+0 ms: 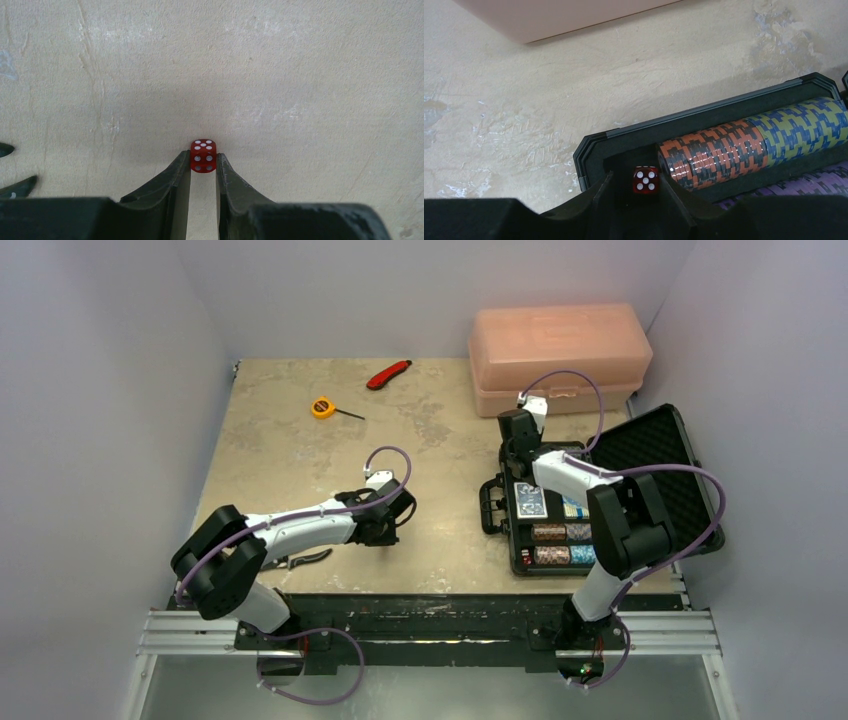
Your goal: Pack up texas hold em set
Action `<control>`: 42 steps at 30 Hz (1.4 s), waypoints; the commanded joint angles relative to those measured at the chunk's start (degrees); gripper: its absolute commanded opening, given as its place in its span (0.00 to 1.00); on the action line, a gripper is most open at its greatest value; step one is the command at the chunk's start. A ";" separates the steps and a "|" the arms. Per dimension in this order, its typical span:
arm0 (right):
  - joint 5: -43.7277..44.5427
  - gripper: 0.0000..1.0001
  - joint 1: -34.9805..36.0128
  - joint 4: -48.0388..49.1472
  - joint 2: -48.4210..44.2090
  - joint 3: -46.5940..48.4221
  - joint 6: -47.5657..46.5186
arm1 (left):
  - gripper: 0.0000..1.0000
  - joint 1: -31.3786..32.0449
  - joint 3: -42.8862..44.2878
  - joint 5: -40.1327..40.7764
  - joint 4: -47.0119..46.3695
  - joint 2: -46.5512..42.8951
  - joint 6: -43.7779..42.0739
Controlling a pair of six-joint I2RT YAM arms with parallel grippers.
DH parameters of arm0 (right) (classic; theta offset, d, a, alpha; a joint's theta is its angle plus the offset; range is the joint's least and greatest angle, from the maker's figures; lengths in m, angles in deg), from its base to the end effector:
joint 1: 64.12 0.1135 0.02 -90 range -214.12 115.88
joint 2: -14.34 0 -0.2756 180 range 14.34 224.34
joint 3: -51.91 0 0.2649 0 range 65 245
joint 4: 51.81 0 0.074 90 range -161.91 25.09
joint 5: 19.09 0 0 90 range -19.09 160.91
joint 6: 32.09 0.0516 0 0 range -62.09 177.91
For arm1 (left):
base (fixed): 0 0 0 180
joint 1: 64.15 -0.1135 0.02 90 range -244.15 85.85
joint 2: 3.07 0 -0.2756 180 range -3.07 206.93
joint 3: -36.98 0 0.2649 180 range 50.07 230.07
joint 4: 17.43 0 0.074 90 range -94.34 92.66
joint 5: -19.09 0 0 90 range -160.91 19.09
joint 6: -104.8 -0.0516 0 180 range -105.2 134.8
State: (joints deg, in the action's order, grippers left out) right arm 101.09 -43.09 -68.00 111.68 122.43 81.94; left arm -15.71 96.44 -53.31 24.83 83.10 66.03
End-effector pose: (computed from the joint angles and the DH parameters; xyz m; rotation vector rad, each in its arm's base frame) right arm 0.3625 0.1116 0.1864 0.3143 2.1848 -0.1808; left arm 0.1990 -0.2010 0.1544 -0.1418 2.6687 -0.1122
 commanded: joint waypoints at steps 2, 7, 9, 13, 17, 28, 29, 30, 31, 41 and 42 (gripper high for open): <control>-0.59 0.47 -0.24 1.34 -0.97 2.36 0.23 | 0.00 0.47 -1.71 -1.52 0.82 0.23 -0.48; -1.06 0.53 -0.24 1.86 -1.83 2.01 0.01 | 0.00 0.50 -1.72 -1.43 0.93 0.25 -0.36; -1.29 0.54 -0.29 2.10 -2.18 1.90 -0.03 | 0.00 0.51 -1.64 -1.43 1.09 0.23 -0.37; -2.39 0.55 -0.25 2.59 -3.32 1.41 -0.19 | 0.00 0.51 -1.70 -1.27 1.18 0.07 -0.33; -4.47 0.55 -0.21 2.92 -4.53 0.94 -0.56 | 0.00 0.51 -1.63 -1.09 1.47 -0.11 -0.25; -13.44 0.56 0.03 1.95 -10.42 -1.70 0.90 | 0.00 0.60 -1.48 -0.64 1.95 -0.40 -0.05; -14.11 0.56 0.13 0.86 -11.75 -1.83 1.14 | 0.00 0.64 -1.54 -0.76 1.95 -0.52 0.01; -15.44 0.57 0.08 -0.12 -13.24 -1.94 1.25 | 0.00 0.62 -1.46 -0.86 1.81 -0.56 -0.10; -16.21 0.58 0.12 -1.12 -15.01 -2.11 1.52 | 0.00 0.60 -1.35 -0.97 1.79 -0.64 -0.14; -14.43 0.64 0.14 -9.48 -35.25 -4.54 3.65 | 0.00 0.63 -0.04 -1.26 2.36 -0.35 0.11; -14.00 0.64 0.12 -9.87 -36.54 -4.74 3.65 | 0.00 0.62 0.19 -1.18 2.46 -0.24 0.18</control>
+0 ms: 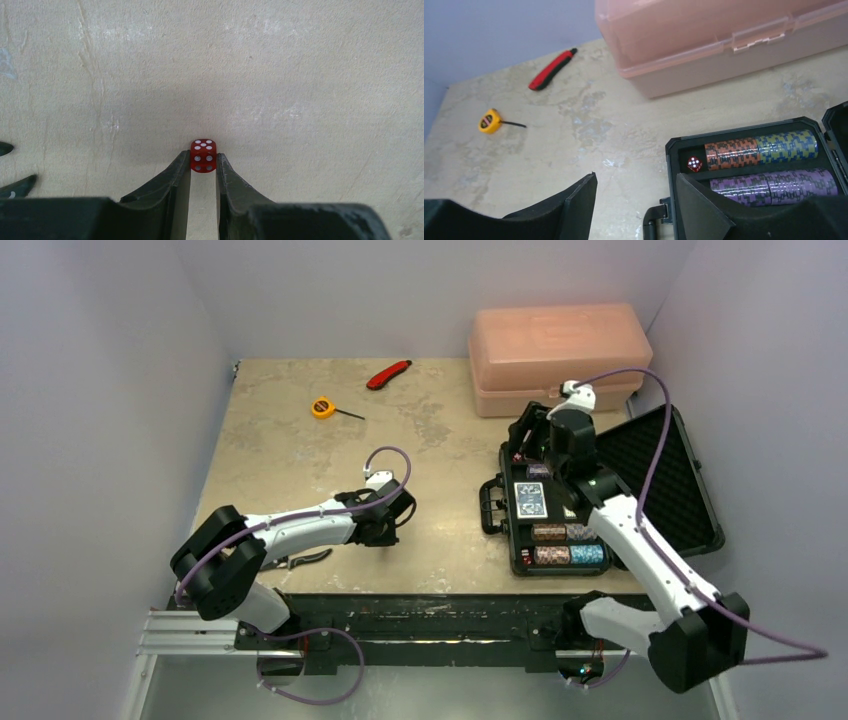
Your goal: Pack up texas hold em set
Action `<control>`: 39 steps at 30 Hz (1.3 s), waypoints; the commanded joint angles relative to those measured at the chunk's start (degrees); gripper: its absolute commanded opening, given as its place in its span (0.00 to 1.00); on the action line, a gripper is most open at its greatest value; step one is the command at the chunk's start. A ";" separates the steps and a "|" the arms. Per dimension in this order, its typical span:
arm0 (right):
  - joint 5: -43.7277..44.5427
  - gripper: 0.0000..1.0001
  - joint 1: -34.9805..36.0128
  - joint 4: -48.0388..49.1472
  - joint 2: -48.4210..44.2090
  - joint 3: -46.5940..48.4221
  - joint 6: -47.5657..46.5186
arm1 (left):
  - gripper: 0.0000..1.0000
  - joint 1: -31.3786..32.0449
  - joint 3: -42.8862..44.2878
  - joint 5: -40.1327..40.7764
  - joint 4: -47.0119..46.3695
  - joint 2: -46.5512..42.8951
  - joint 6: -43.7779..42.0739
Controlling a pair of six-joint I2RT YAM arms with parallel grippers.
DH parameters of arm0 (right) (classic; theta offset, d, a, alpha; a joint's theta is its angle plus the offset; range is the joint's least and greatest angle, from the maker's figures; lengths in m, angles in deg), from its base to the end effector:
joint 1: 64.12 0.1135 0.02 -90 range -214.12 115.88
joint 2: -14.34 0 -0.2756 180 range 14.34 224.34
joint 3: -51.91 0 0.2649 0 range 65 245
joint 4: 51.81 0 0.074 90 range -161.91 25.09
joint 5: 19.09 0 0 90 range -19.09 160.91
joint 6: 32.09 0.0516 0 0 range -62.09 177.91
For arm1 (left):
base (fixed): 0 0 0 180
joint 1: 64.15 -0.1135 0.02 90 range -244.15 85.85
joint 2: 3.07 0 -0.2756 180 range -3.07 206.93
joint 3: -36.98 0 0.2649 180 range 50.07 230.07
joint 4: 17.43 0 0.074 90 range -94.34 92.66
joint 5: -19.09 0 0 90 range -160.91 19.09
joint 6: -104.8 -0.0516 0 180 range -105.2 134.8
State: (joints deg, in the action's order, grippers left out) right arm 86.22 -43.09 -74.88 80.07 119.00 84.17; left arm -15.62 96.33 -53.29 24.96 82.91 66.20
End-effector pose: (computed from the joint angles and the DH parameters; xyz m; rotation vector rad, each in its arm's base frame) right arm 0.2723 0.0901 0.3252 0.2650 1.9284 0.2886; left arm 0.1982 -0.2006 0.1547 -0.1436 2.6691 -0.1124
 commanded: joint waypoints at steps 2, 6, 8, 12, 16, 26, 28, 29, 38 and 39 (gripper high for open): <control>2.38 0.65 0.14 -3.47 -7.50 -1.95 1.85 | 0.00 0.59 0.59 -1.27 2.64 0.17 0.17; 6.25 0.66 0.12 -2.99 -11.58 -3.90 1.30 | 0.00 0.61 0.88 -1.67 2.70 0.33 0.33; 7.40 0.67 0.14 -3.50 -13.11 -3.94 1.08 | 0.00 0.61 0.98 -1.80 2.84 0.21 0.15; 7.28 0.67 0.13 -4.46 -16.12 -3.36 1.41 | 0.00 0.70 1.35 -1.57 3.39 -0.01 -0.12; 6.56 0.70 0.12 -5.91 -18.40 -2.80 1.35 | 0.00 0.73 2.30 -1.39 4.02 0.21 -0.31; 6.85 0.73 0.07 -4.60 -22.60 -6.53 2.74 | 0.00 0.94 6.68 -1.28 6.54 2.11 -0.40; 7.36 0.74 0.08 -4.22 -23.35 -7.15 3.11 | 0.00 1.11 7.18 -1.36 6.91 1.81 -0.43; 7.67 0.74 0.06 -4.16 -23.56 -7.49 3.30 | 0.00 1.19 7.51 -1.43 7.02 1.63 -0.54; 15.78 0.81 1.58 -4.96 -24.44 -8.33 5.67 | 0.00 1.39 12.71 -2.83 8.34 1.43 -1.98; 17.27 0.82 1.63 -5.15 -24.49 -8.51 6.55 | 0.00 1.39 13.32 -2.98 8.33 1.58 -2.18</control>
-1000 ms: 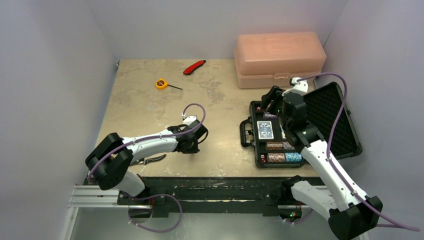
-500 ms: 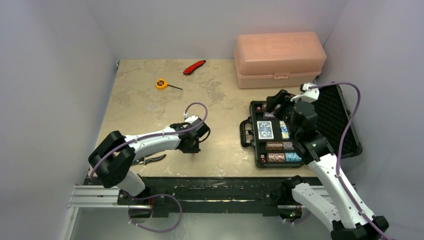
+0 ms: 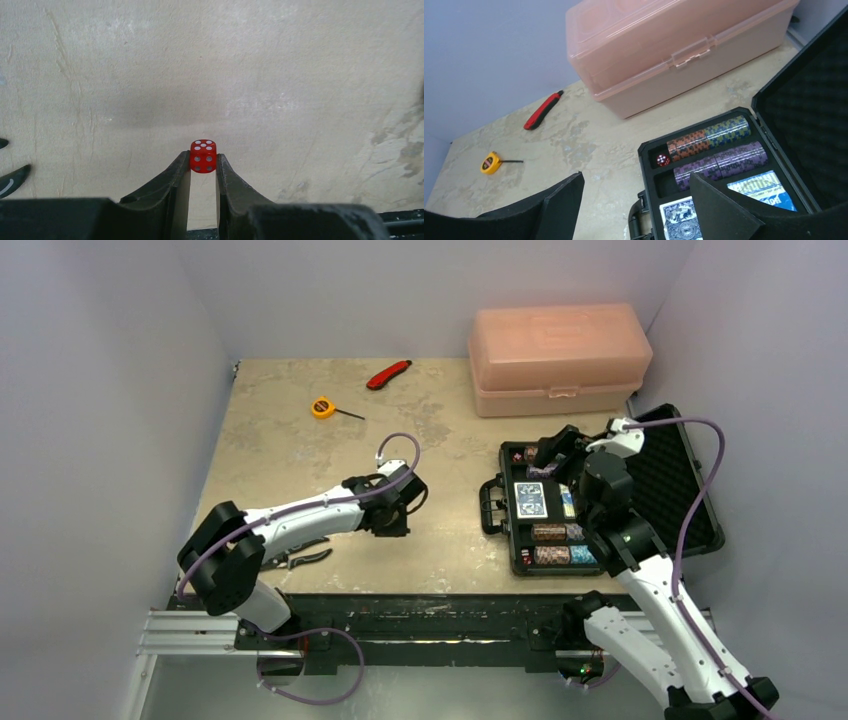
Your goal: Pack up texas hold em set
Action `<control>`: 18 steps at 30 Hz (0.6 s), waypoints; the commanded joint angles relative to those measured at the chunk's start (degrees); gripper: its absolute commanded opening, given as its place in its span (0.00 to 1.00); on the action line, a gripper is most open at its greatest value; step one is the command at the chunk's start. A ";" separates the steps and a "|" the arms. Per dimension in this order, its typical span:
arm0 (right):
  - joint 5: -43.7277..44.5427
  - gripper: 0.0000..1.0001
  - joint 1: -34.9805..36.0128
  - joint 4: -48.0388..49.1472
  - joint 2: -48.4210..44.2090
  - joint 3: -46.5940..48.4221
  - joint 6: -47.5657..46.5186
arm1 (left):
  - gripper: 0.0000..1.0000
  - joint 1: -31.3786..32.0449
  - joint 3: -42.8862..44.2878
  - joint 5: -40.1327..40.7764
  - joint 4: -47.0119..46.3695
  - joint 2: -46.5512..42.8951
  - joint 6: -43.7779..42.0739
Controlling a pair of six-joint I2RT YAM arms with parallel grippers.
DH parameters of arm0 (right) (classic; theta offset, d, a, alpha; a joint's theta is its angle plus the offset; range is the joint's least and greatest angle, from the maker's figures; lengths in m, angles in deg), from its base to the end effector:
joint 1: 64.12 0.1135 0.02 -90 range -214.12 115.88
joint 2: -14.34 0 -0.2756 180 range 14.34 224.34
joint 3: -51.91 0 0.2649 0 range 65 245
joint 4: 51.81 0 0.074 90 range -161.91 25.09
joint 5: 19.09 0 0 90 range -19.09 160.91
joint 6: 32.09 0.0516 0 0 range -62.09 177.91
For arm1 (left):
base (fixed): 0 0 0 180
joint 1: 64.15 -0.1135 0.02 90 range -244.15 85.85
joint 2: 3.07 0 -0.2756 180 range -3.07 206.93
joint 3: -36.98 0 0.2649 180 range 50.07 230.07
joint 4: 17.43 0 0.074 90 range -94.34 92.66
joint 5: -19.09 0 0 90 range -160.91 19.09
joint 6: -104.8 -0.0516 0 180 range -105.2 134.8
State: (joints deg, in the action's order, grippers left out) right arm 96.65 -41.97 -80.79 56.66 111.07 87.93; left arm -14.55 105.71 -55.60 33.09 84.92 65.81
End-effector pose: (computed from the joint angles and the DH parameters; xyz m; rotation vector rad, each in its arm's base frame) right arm 0.1822 0.0500 0.3505 0.4396 1.7132 0.2608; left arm 0.2069 -0.2221 0.1854 -0.0983 2.7090 -0.1392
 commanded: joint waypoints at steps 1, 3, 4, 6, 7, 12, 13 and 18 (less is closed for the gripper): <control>8.50 0.85 0.51 0.39 -1.21 -0.65 3.48 | 0.00 0.32 4.64 -0.79 0.24 -0.33 -2.09; 11.74 0.90 0.61 -1.11 -1.36 -0.16 4.99 | 0.00 0.32 6.04 -1.21 0.31 0.17 -2.86; 13.18 0.93 0.69 -2.04 -1.56 0.19 5.80 | 0.00 0.32 6.79 -1.46 0.28 0.52 -3.14; 16.12 0.99 0.78 -3.39 -1.76 0.69 7.18 | 0.00 0.32 8.24 -2.03 0.17 1.19 -3.77; 16.95 0.99 0.79 -3.65 -1.87 0.66 7.58 | 0.00 0.32 8.94 -2.38 0.04 1.48 -4.02; 18.96 0.99 0.92 -4.56 -2.56 0.30 9.02 | 0.00 0.41 11.77 -4.49 -1.34 2.86 -4.85; 19.30 0.99 0.94 -4.67 -2.59 0.27 9.31 | 0.00 0.41 12.37 -4.88 -1.52 3.15 -4.90; 20.60 0.99 0.92 -4.44 -3.34 -0.43 9.66 | 0.00 0.49 16.01 -6.93 -2.59 4.55 -5.50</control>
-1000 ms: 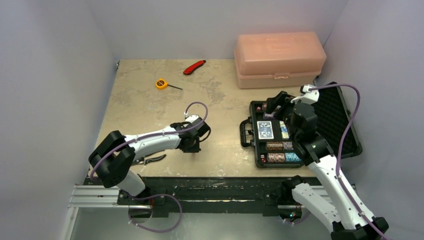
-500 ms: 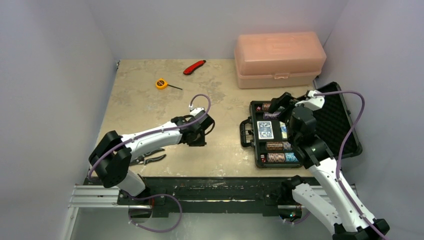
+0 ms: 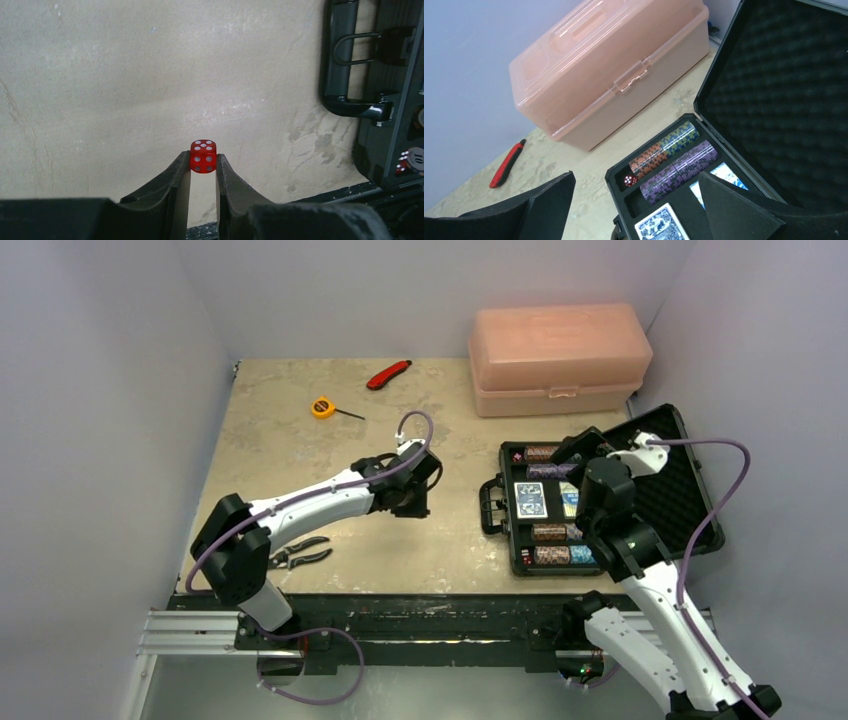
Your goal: Pack up texas hold em set
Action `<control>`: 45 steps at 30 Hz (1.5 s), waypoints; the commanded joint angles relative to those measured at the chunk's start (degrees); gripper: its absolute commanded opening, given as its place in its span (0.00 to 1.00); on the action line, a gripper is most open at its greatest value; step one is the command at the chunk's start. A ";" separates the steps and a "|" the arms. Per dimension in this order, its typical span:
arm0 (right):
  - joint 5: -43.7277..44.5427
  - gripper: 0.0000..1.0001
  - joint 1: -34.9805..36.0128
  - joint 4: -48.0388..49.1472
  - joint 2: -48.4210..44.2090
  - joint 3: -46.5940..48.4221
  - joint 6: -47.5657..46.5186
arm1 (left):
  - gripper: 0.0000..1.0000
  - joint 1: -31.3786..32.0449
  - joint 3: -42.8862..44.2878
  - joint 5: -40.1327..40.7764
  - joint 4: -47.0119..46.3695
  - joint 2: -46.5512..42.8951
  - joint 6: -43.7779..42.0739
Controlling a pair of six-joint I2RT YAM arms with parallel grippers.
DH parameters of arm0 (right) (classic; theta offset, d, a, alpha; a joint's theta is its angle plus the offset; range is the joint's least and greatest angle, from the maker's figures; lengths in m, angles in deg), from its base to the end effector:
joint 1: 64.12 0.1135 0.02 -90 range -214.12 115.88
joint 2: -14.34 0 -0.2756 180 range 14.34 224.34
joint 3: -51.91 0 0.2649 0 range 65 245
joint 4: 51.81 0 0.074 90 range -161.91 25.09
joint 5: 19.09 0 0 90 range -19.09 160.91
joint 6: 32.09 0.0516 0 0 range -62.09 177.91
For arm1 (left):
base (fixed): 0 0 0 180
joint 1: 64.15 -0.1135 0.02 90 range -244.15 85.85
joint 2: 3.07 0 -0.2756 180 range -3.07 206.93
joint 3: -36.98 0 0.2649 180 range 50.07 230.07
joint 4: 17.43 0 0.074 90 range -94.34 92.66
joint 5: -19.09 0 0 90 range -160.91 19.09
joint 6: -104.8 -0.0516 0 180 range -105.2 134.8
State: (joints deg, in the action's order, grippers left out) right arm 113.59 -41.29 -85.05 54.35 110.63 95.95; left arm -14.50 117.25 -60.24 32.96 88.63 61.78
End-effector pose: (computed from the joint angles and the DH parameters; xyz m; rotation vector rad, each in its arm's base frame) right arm 0.1686 0.0330 0.3476 0.7267 1.5999 0.0928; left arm 0.2318 -0.2580 0.2266 -0.0004 2.6596 -0.3333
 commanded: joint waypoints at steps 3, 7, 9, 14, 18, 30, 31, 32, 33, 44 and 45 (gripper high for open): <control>4.76 0.99 0.24 -0.69 -1.54 0.05 2.15 | 0.00 0.49 6.81 -3.46 -3.11 2.34 -1.64; 5.67 0.99 0.52 -1.05 -1.92 -0.21 3.00 | 0.00 0.54 9.63 -4.26 -4.46 4.42 -1.18; 5.97 0.99 0.58 -1.13 -2.03 -0.33 3.16 | 0.00 0.54 10.40 -5.14 -6.17 5.26 -0.74; 6.43 0.99 0.78 -1.10 -2.55 -0.56 3.42 | 0.00 0.63 14.73 -8.18 -10.11 9.18 -0.54; 6.68 0.99 1.14 -0.84 -2.96 -0.96 3.42 | 0.00 0.71 19.11 -9.80 -11.85 12.89 -0.43; 7.67 0.99 2.13 -0.79 -3.71 -1.23 3.71 | 0.00 0.76 30.26 -15.94 -18.11 23.62 0.10; 7.75 0.99 2.16 -0.82 -3.66 -1.24 3.64 | 0.00 0.78 30.93 -16.31 -18.79 24.39 0.18; 7.74 0.99 2.25 -0.85 -3.73 -1.24 3.62 | 0.00 0.75 31.49 -16.62 -19.53 24.93 0.28; 7.74 0.99 2.22 -0.81 -3.73 -1.29 3.62 | 0.00 0.72 32.39 -16.98 -20.26 25.90 0.49; 8.08 0.99 3.24 -0.69 -4.16 -1.50 3.62 | 0.00 0.80 40.54 -20.84 -25.41 34.20 1.87; 8.12 0.99 3.33 -0.69 -4.18 -1.51 3.62 | 0.00 0.76 41.30 -20.99 -25.40 34.93 2.03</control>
State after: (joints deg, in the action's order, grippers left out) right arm 119.47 -38.58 -86.77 50.92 109.62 98.48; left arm -14.09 153.99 -79.23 11.48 121.42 62.46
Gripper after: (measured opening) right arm 0.987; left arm 0.201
